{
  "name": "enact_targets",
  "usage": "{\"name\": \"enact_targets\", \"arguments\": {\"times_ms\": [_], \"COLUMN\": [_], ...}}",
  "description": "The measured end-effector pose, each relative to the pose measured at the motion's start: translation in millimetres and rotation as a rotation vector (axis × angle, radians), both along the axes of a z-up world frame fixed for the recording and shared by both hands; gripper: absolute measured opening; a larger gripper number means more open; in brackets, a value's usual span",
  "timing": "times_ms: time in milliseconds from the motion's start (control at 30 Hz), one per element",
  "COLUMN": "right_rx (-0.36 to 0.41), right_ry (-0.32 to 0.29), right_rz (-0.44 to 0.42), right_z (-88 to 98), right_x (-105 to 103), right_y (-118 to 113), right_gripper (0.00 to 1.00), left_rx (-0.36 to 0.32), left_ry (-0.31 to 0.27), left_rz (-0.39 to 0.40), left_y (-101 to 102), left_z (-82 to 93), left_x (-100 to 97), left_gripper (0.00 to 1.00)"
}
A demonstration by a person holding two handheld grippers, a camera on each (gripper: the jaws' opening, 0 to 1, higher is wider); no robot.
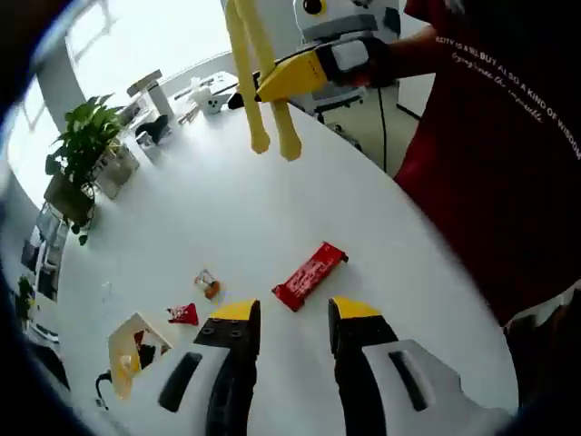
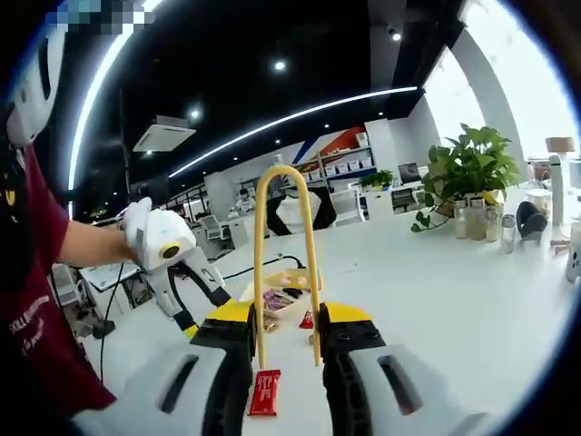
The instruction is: Place the target food into the container with the food tongs after gripping and lifting it, then release it inside without dropping or visibly crushing the food.
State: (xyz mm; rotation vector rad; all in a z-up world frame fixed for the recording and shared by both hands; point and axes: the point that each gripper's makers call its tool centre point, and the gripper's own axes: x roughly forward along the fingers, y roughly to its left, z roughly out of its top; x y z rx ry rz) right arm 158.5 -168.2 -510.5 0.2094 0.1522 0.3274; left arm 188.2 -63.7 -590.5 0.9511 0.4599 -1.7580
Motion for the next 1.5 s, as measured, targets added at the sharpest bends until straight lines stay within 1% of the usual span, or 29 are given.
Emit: {"name": "enact_targets", "arguments": {"times_ms": [100, 133, 167, 200, 267, 367, 400, 433, 567, 633, 667, 700, 733, 767, 800, 867, 933, 967, 1033, 1067, 1133, 1233, 1267, 1300, 1333, 1467, 1500], "right_rx": [0.001, -0.002, -0.004, -0.015, -0.027, -0.036, -0.037, -0.04, -0.056, -0.064, -0.064, -0.064, -0.064, -0.065, -0.064, -0.066, -0.067, -0.064, -0.064, -0.061, -0.061, -0.06, -0.06, -0.059, -0.057, -0.061, -0.067], "right_ry": [0.003, 0.003, 0.004, 0.005, 0.007, 0.007, 0.008, 0.007, 0.001, 0.003, 0.004, 0.002, 0.001, 0.0, 0.0, 0.001, 0.002, 0.003, 0.004, 0.006, 0.002, -0.003, -0.004, -0.003, -0.004, -0.008, -0.006], "right_rz": [0.005, 0.012, 0.015, 0.021, 0.034, 0.048, 0.054, 0.061, 0.084, 0.094, 0.096, 0.098, 0.101, 0.101, 0.102, 0.102, 0.101, 0.1, 0.097, 0.097, 0.095, 0.086, 0.083, 0.082, 0.08, 0.082, 0.082], "right_z": [-2.5, -3.8, -4.3, -6.5, -9.0, -11.0, -11.5, -12.0, -13.6, -15.1, -15.2, -15.0, -14.5, -14.5, -14.5, -15.1, -15.8, -16.2, -16.8, -16.9, -15.8, -15.2, -15.7, -16.0, -16.3, -18.9, -21.2], "right_x": [2, 3, 3, 5, 6, 9, 9, 10, 11, 13, 13, 14, 15, 15, 17, 19, 21, 22, 23, 24, 25, 26, 26, 27, 27, 26, 26], "right_y": [5, 9, 10, 15, 21, 28, 31, 35, 46, 51, 53, 54, 56, 57, 58, 59, 60, 60, 61, 62, 63, 63, 63, 63, 63, 64, 64], "right_gripper": [0.25, 0.25, 0.25, 0.25, 0.25, 0.25, 0.25, 0.25, 0.25, 0.25, 0.25, 0.25, 0.25, 0.25, 0.25, 0.25, 0.25, 0.25, 0.25, 0.25, 0.25, 0.25, 0.25, 0.25, 0.25, 0.25, 0.25], "left_rx": [-0.045, -0.071, -0.079, -0.109, -0.149, -0.185, -0.19, -0.198, -0.253, -0.296, -0.317, -0.336, -0.363, -0.404, -0.427, -0.45, -0.46, -0.487, -0.531, -0.551, -0.562, -0.584, -0.596, -0.602, -0.614, -0.628, -0.64], "left_ry": [0.031, 0.035, 0.036, 0.05, 0.053, 0.043, 0.044, 0.044, 0.045, 0.049, 0.054, 0.071, 0.075, 0.076, 0.075, 0.045, 0.027, 0.025, 0.054, 0.059, 0.074, 0.097, 0.116, 0.126, 0.129, 0.103, 0.106], "left_rz": [0.097, 0.133, 0.145, 0.2, 0.259, 0.316, 0.318, 0.336, 0.435, 0.484, 0.521, 0.551, 0.574, 0.6, 0.625, 0.657, 0.692, 0.723, 0.758, 0.795, 0.816, 0.874, 0.917, 0.939, 0.953, 1.01, 1.029], "left_y": [8, 11, 13, 18, 23, 33, 37, 42, 55, 59, 63, 65, 66, 68, 71, 77, 82, 86, 89, 94, 97, 103, 106, 108, 110, 118, 120], "left_z": [4.4, 6.1, 6.5, 8.4, 12.7, 18.3, 19.1, 20.1, 28.0, 35.8, 40.2, 44.7, 50.4, 59.4, 66.0, 73.7, 77.8, 83.1, 90.3, 93.6, 96.0, 99.1, 99.8, 99.9, 101.4, 102.6, 103.1], "left_x": [3.2, 5.6, 6.3, 9.1, 12.0, 13.7, 12.5, 13.0, 18.8, 19.9, 21.1, 20.8, 21.4, 22.0, 22.8, 25.8, 28.3, 30.1, 29.2, 31.3, 30.6, 32.9, 34.2, 34.8, 34.6, 34.2, 33.3], "left_gripper": [0.34, 0.35, 0.35, 0.35, 0.35, 0.36, 0.36, 0.36, 0.36, 0.36, 0.36, 0.38, 0.39, 0.39, 0.39, 0.39, 0.4, 0.4, 0.4, 0.4, 0.38, 0.39, 0.39, 0.39, 0.39, 0.39, 0.39]}}
